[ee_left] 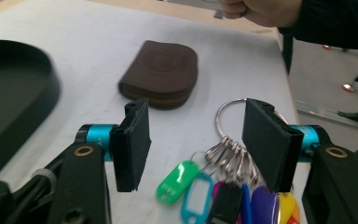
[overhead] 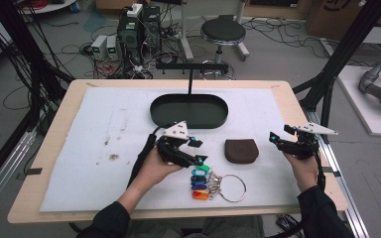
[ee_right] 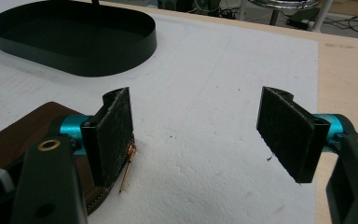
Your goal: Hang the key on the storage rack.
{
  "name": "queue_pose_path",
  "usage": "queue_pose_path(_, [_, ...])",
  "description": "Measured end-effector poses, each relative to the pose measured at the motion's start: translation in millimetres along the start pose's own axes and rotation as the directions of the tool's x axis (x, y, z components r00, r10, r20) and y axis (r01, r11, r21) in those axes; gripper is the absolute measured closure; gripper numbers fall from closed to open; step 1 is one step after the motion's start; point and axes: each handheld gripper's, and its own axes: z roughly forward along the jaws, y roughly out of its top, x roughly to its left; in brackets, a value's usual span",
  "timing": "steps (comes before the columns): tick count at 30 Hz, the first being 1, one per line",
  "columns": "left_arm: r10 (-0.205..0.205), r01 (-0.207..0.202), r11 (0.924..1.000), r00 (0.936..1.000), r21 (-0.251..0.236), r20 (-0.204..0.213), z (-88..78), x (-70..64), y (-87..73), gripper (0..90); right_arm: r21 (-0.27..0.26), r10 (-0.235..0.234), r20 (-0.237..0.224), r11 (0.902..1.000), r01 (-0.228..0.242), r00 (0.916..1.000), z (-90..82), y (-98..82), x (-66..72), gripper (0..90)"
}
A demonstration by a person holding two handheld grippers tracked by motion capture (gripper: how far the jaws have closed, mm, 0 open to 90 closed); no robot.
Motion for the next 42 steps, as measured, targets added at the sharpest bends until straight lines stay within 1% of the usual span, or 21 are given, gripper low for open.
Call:
queue_pose_path(1, [0.011, -0.012, 0.9997, 0.9997, 0.02, 0.02, 12.4, -2.3, 3.7, 45.2, 0.004, 0.001, -0.001, 1.0, 0.0, 1.0, 0.7, 0.0, 0.4, 27.5])
queue_pose_path(2, [0.011, -0.012, 0.9997, 0.9997, 0.02, 0.02, 12.4, -2.3, 3.7, 47.5, 0.004, 0.001, -0.001, 1.0, 0.0, 1.0, 0.7, 0.0, 0.4, 27.5])
queue_pose_path(4, [0.02, -0.022, 0.9991, 0.9988, 0.036, 0.044, 25.9, -5.5, 6.7, 52.3, 0.007, -0.006, -0.006, 1.0, 0.006, 1.0, 1.7, -0.1, 1.1, 27.4])
queue_pose_path(6, [0.031, -0.035, 0.9976, 0.9976, 0.06, 0.062, 38.2, -7.7, 8.8, 53.2, 0.007, -0.013, -0.007, 0.9999, 0.013, 0.9999, 2.0, -0.1, 1.3, 27.4])
queue_pose_path(8, [0.042, -0.048, 0.9958, 0.9962, 0.078, 0.077, 48.7, -9.8, 10.3, 56.6, 0.011, -0.014, -0.008, 0.9998, 0.014, 0.9999, 2.3, -0.1, 2.6, 27.4])
queue_pose_path(10, [0.044, -0.052, 0.9942, 0.9954, 0.094, 0.086, 57.2, -11.3, 11.9, 59.0, 0.013, -0.023, -0.011, 0.9997, 0.023, 0.9997, 2.9, -0.1, 3.2, 27.5])
queue_pose_path(12, [0.04, -0.049, 0.9935, 0.9948, 0.102, 0.093, 64.6, -12.4, 12.8, 60.1, 0.013, -0.023, -0.01, 0.9996, 0.023, 0.9997, 3.0, -0.1, 3.4, 27.4])
queue_pose_path(13, [0.038, -0.048, 0.9932, 0.9944, 0.106, 0.098, 67.9, -12.5, 12.9, 62.8, 0.016, -0.022, -0.012, 0.9996, 0.022, 0.9997, 3.4, -0.2, 3.7, 27.4])
queue_pose_path(16, [0.031, -0.045, 0.9904, 0.9942, 0.131, 0.103, 79.0, -12.6, 12.9, 65.0, 0.016, -0.022, -0.013, 0.9996, 0.022, 0.9997, 3.8, -0.2, 3.7, 27.4])
queue_pose_path(20, [0.022, -0.043, 0.9829, 0.993, 0.179, 0.116, 94.9, -13.7, 11.6, 69.3, 0.02, -0.022, -0.013, 0.9995, 0.022, 0.9997, 4.2, -0.3, 3.5, 27.5])
queue_pose_path(22, [0.026, -0.051, 0.976, 0.9924, 0.212, 0.121, 102.6, -14.7, 10.6, 70.5, 0.02, -0.025, -0.013, 0.9995, 0.025, 0.9996, 4.5, -0.4, 3.0, 27.5])
queue_pose_path(23, [0.029, -0.056, 0.9717, 0.9925, 0.23, 0.119, 106.0, -15.8, 10.0, 73.5, 0.022, -0.025, -0.012, 0.9994, 0.025, 0.9996, 4.5, -0.5, 3.0, 27.5])
queue_pose_path(25, [0.035, -0.061, 0.9627, 0.994, 0.264, 0.104, 111.9, -17.4, 8.9, 73.9, 0.021, -0.026, -0.012, 0.9994, 0.026, 0.9996, 4.5, -0.5, 2.8, 27.5])
queue_pose_path(29, [0.058, -0.082, 0.9442, 0.9946, 0.319, 0.086, 118.8, -18.4, 6.4, 75.5, 0.02, -0.025, -0.013, 0.9995, 0.025, 0.9996, 4.3, -0.5, 2.3, 28.2])
queue_pose_path(30, [0.059, -0.083, 0.9426, 0.9947, 0.323, 0.084, 119.4, -18.1, 5.8, 76.0, 0.021, -0.023, -0.014, 0.9995, 0.023, 0.9996, 4.1, -0.5, 2.3, 28.7])
queue_pose_path(31, [0.057, -0.08, 0.9431, 0.9953, 0.323, 0.079, 118.9, -17.0, 5.9, 78.9, 0.018, -0.024, -0.015, 0.9996, 0.024, 0.9996, 3.8, -0.3, 2.5, 28.7])
queue_pose_path(35, [0.062, -0.081, 0.942, 0.9958, 0.326, 0.068, 119.0, -17.7, 5.6, 83.9, 0.02, -0.024, -0.016, 0.9995, 0.024, 0.9996, 3.9, -0.4, 2.5, 28.8])
queue_pose_path(37, [0.069, -0.087, 0.9417, 0.9955, 0.325, 0.064, 118.8, -18.3, 5.5, 84.9, 0.02, -0.024, -0.015, 0.9995, 0.024, 0.9996, 3.8, -0.4, 2.5, 28.8])
queue_pose_path(38, [0.067, -0.084, 0.9431, 0.9957, 0.321, 0.064, 118.8, -18.5, 5.1, 85.2, 0.021, -0.022, -0.014, 0.9995, 0.022, 0.9997, 3.6, -0.4, 2.5, 28.8])
queue_pose_path(40, [0.07, -0.088, 0.9418, 0.9954, 0.325, 0.066, 117.9, -18.5, 5.4, 85.6, 0.02, -0.021, -0.015, 0.9996, 0.021, 0.9997, 3.3, -0.3, 2.6, 28.8])
queue_pose_path(42, [0.062, -0.082, 0.9413, 0.9955, 0.328, 0.072, 116.6, -17.5, 5.5, 85.8, 0.02, -0.022, -0.015, 0.9996, 0.022, 0.9996, 3.3, -0.4, 2.6, 28.8])
